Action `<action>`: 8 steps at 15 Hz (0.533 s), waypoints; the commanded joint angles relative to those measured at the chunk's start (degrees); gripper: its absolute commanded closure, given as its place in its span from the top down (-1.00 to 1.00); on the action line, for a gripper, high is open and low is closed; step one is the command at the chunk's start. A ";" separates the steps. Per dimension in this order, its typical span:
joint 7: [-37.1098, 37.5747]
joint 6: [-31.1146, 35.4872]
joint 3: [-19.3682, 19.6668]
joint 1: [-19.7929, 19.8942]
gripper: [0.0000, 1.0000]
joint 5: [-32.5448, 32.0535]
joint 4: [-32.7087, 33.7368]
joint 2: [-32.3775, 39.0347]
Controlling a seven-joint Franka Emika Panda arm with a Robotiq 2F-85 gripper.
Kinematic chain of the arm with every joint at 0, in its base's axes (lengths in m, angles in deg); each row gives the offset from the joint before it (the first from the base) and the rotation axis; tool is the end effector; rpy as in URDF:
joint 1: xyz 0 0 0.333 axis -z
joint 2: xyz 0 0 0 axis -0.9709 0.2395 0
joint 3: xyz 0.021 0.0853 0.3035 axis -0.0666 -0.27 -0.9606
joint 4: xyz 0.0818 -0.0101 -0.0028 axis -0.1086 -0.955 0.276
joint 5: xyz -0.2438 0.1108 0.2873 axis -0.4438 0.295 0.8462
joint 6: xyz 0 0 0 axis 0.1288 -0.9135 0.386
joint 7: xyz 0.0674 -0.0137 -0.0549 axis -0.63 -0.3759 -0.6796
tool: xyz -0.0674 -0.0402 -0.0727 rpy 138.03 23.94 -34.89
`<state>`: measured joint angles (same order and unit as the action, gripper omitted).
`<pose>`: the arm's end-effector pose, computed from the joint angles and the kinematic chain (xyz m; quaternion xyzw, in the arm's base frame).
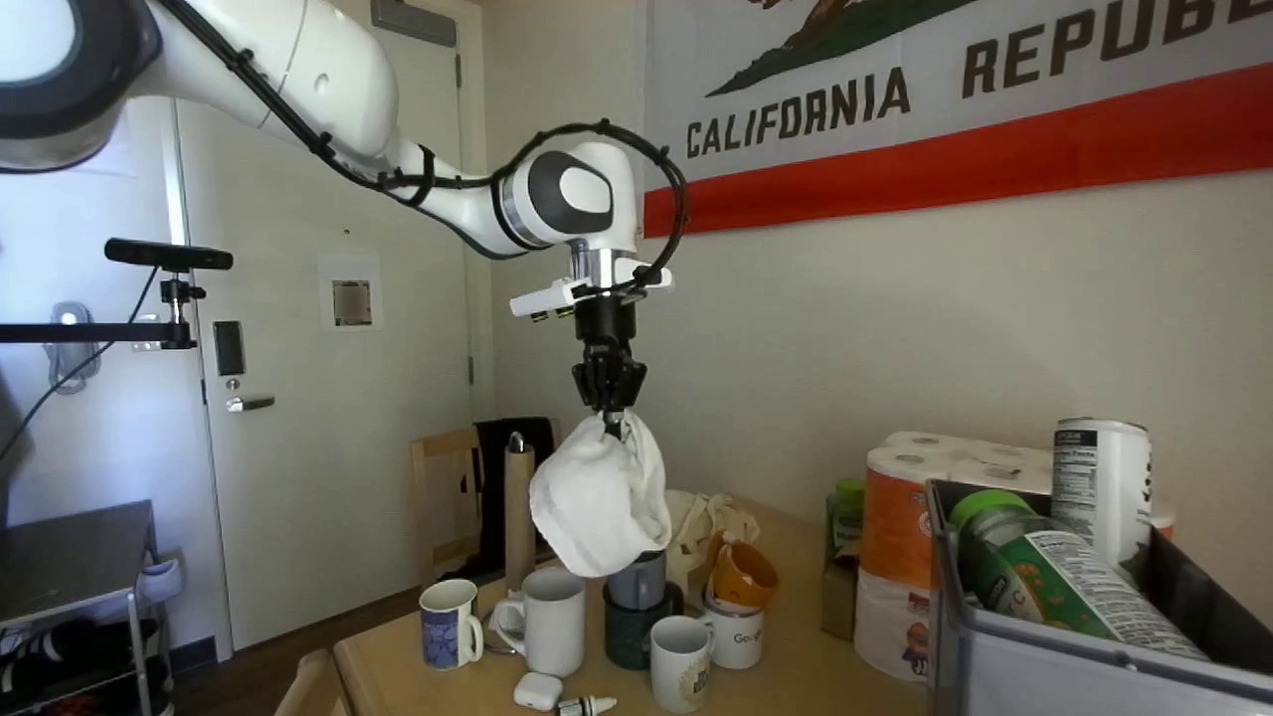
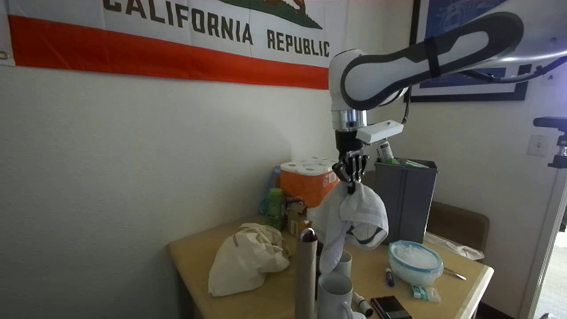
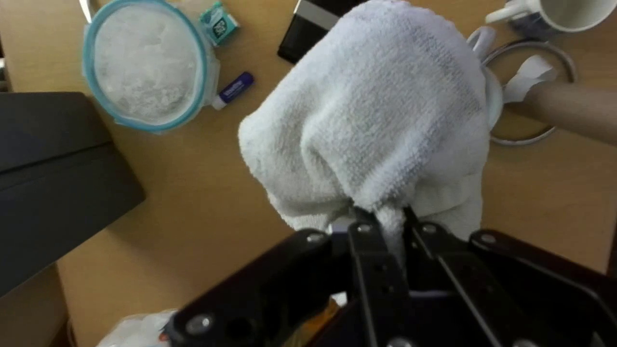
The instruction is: Use the towel to wipe in a mug
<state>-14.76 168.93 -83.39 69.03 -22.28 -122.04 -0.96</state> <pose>0.6302 0.0730 0.4717 0.9977 -0.0046 -0.0252 0.0630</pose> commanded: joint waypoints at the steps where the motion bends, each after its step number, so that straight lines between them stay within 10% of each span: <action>1: -5.28 -0.25 -2.37 1.23 -0.94 5.83 -3.30 -0.19; 8: -9.51 -1.79 -3.94 1.06 -0.94 11.89 -4.94 3.80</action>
<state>-22.27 168.63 -86.31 69.14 -12.18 -126.41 2.18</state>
